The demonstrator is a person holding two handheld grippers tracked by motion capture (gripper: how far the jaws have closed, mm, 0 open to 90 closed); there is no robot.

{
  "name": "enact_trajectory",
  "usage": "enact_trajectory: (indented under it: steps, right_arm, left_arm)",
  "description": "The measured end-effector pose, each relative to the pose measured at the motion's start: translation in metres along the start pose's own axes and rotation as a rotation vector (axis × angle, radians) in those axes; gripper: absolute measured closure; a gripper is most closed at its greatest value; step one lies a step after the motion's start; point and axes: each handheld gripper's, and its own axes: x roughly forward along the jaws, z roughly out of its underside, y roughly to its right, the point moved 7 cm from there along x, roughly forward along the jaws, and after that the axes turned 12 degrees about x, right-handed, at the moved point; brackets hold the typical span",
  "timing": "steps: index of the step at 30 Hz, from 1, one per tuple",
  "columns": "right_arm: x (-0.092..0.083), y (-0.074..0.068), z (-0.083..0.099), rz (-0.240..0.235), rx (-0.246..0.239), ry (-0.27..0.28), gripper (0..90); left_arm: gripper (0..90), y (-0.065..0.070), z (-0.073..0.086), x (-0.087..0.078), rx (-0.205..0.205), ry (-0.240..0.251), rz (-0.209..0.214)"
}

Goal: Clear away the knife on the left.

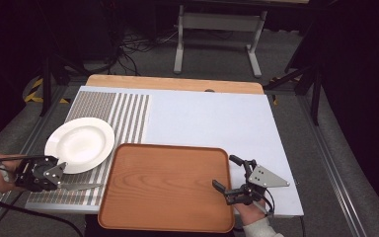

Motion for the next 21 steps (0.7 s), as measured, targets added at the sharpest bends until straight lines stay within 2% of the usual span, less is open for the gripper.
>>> enact_trajectory:
  steps: [2,10,14,15,16,18,20,21]
  right_arm:
    - [0.000,0.000,0.000,-0.004,0.001,0.001,1.4]
    - [0.000,0.000,-0.001,-0.005,0.003,0.004,1.4]
    - [0.000,0.000,-0.001,-0.005,0.002,0.005,1.4]
    - [0.000,0.000,-0.001,-0.005,0.002,0.005,1.4]
    - [0.000,0.000,-0.001,-0.004,0.002,0.006,1.4]
    - [0.000,0.000,-0.001,-0.004,0.002,0.006,1.4]
    - [0.000,0.000,-0.001,-0.004,0.001,0.007,1.4]
    - [0.000,0.000,-0.001,-0.003,0.001,0.006,1.4]
  left_arm:
    - [80.2,0.000,0.000,-0.003,-0.011,0.018,-0.007]
    - [80.1,-0.002,-0.003,-0.025,-0.115,0.123,-0.029]
    - [80.2,-0.004,-0.006,-0.032,-0.207,0.181,-0.025]
    - [80.1,-0.004,-0.006,-0.032,-0.207,0.181,-0.025]
    - [80.2,-0.005,-0.009,-0.034,-0.250,0.207,-0.017]
    - [80.1,-0.005,-0.010,-0.035,-0.262,0.213,-0.015]
    - [80.1,-0.006,-0.014,-0.039,-0.304,0.226,-0.002]
    - [80.1,-0.006,-0.016,-0.041,-0.351,0.231,0.009]
